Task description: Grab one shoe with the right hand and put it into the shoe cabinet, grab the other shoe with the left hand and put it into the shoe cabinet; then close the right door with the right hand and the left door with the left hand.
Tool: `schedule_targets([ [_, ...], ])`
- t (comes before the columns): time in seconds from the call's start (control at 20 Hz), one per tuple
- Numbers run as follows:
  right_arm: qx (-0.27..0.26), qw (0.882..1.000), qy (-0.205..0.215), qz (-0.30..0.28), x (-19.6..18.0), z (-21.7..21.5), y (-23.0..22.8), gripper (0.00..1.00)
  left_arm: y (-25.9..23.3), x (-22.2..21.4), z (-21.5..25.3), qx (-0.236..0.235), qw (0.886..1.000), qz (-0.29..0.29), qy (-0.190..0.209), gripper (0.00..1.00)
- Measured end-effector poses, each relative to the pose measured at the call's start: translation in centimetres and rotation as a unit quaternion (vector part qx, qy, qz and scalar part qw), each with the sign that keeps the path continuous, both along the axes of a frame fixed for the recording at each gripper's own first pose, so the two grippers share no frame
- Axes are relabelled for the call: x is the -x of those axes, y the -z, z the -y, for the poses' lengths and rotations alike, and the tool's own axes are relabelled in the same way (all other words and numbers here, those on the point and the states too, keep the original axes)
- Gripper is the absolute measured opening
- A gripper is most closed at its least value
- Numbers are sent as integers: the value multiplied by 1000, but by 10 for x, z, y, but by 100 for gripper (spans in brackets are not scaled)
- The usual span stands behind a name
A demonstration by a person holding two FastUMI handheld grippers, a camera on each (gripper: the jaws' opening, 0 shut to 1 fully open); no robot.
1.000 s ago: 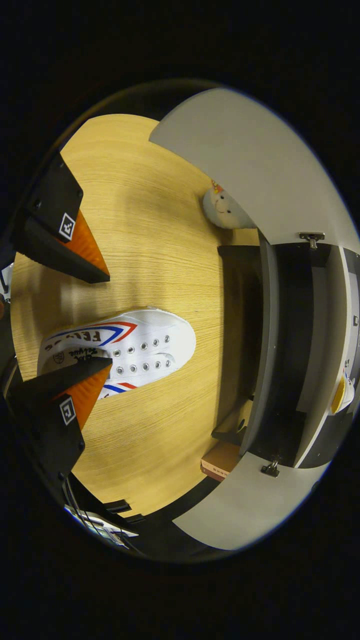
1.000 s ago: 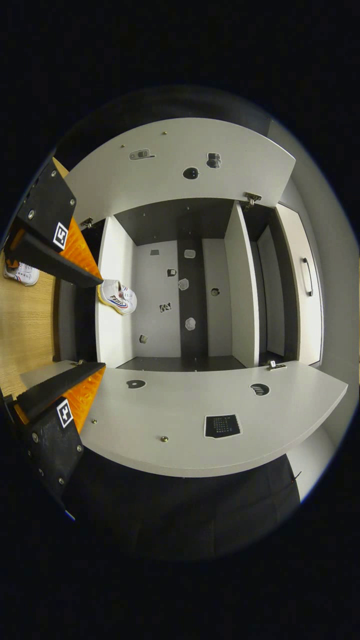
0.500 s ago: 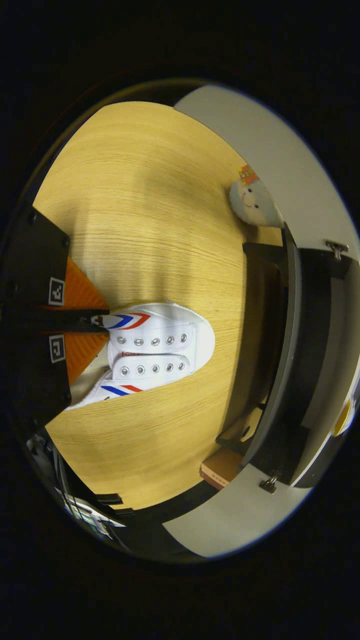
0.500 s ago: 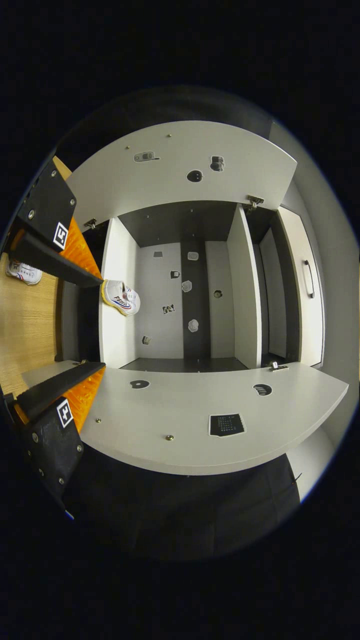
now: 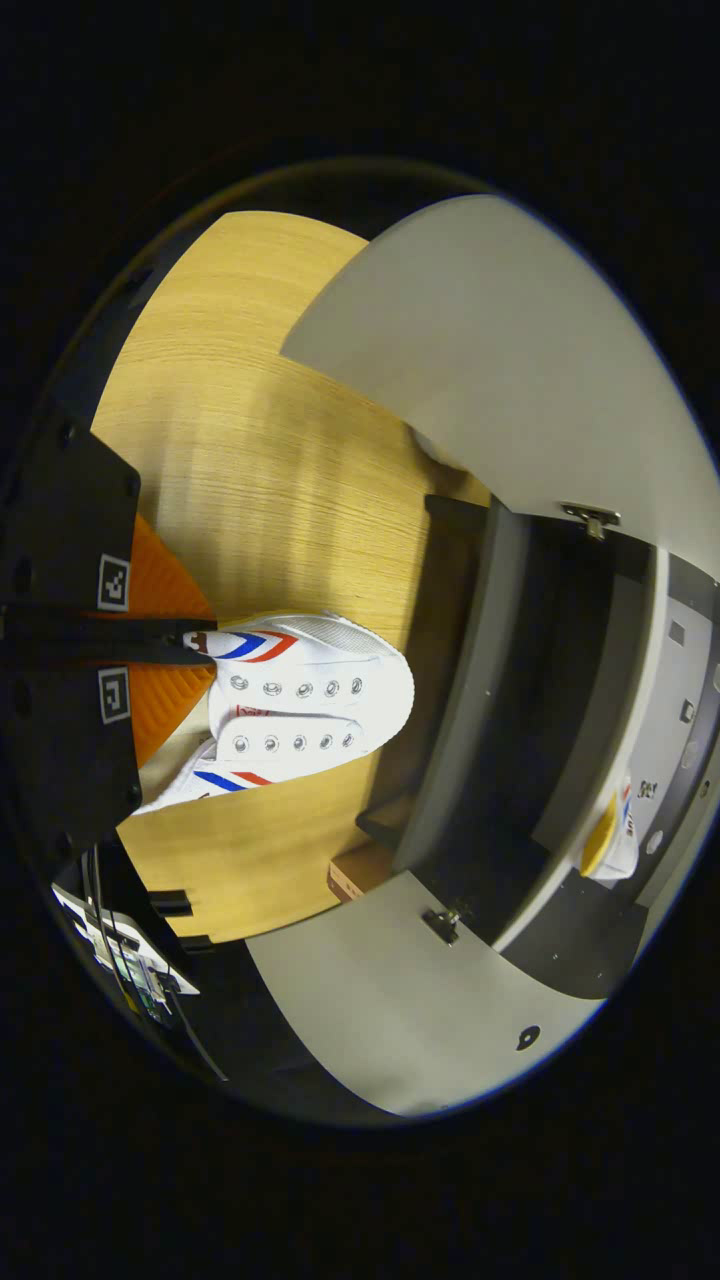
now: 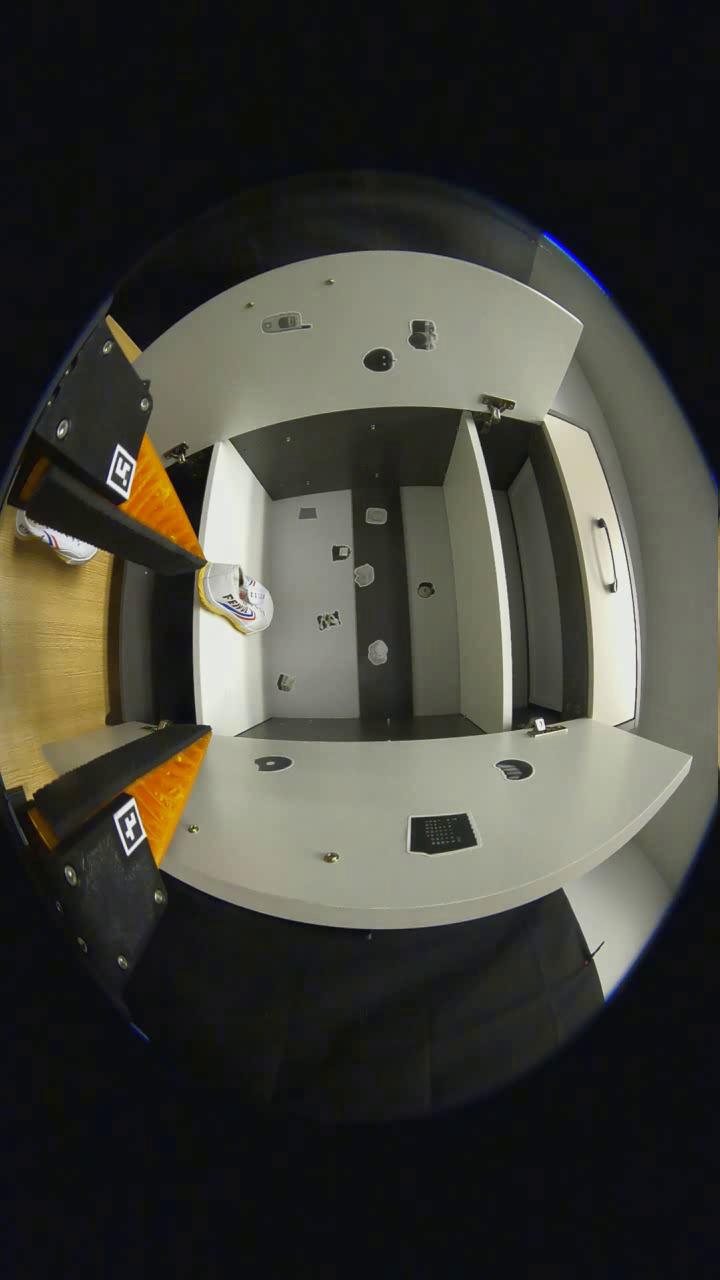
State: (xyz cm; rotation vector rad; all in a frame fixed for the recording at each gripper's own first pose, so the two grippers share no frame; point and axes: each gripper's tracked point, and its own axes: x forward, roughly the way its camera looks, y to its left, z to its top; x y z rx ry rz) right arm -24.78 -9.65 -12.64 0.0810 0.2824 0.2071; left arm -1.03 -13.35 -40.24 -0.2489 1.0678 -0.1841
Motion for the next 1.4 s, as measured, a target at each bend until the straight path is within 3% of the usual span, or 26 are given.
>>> schedule_targets([
  [0.35, -5, 1000, -18, 14, -5, -4, -9, 93, -164, -66, -18, 25, 994, 109, 1, 7],
  [0.55, -9, 999, -36, 25, -4, -10, -17, 93, -215, -113, -20, 13, 985, 171, 3, 6],
  [0.8, -13, 997, -58, 40, 0, -14, -25, 93, -260, -183, -27, -2, 977, 211, -22, 6],
  [1.15, -25, 997, -66, 40, 1, -15, -26, 93, -263, -286, -28, -28, 978, 205, -28, 6],
  [1.4, -30, 996, -67, 42, 2, -17, -28, 93, -213, -338, -37, -57, 988, 139, -33, 6],
])
